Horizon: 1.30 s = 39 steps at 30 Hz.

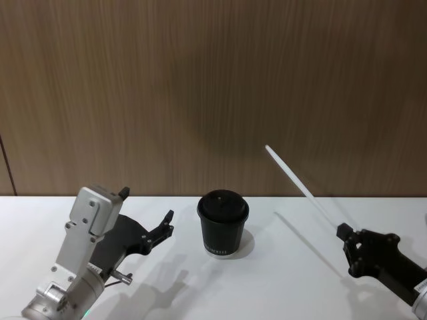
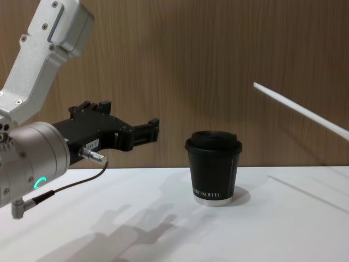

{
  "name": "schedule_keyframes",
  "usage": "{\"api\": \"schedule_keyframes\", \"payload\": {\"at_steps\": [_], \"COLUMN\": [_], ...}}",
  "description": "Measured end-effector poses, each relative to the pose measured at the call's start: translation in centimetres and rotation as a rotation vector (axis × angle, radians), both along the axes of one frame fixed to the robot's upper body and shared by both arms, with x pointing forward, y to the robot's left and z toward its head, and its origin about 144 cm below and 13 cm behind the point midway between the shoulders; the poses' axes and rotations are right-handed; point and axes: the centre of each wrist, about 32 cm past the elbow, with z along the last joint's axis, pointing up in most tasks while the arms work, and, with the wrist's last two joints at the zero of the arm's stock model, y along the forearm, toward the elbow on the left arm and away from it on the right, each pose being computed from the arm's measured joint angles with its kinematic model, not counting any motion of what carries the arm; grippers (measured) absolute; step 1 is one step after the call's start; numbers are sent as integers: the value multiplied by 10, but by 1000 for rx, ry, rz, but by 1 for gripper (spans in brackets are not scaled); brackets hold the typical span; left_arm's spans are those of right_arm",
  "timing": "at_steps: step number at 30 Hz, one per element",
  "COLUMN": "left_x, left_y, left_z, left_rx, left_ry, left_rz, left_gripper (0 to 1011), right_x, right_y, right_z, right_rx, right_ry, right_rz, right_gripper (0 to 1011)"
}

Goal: Pick up the straw with one hand, pass it to the other hand, and insert it into the cup.

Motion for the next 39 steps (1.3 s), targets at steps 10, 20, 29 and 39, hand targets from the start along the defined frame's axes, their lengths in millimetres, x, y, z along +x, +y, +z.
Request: {"api": "schedule_keyframes", "payload": {"at_steps": [10, 20, 29, 39], "left_x": [0, 0, 0, 0], "left_y": [0, 0, 0, 1], "left_z": [0, 0, 0, 3], "left_rx": [0, 0, 0, -6], "left_ry": [0, 0, 0, 0], "left_rz": [0, 0, 0, -20], "left_gripper": [1003, 1003, 1003, 1004], "right_x": [4, 7, 9, 9], "right_y": [-6, -6, -1, 2], "right_z": [20, 39, 55, 64], "right_rx": [33, 84, 131, 159], "right_ry": [-88, -157, -208, -241], "right_rz": [158, 315, 431, 501], "right_gripper": [0, 0, 0, 0]}}
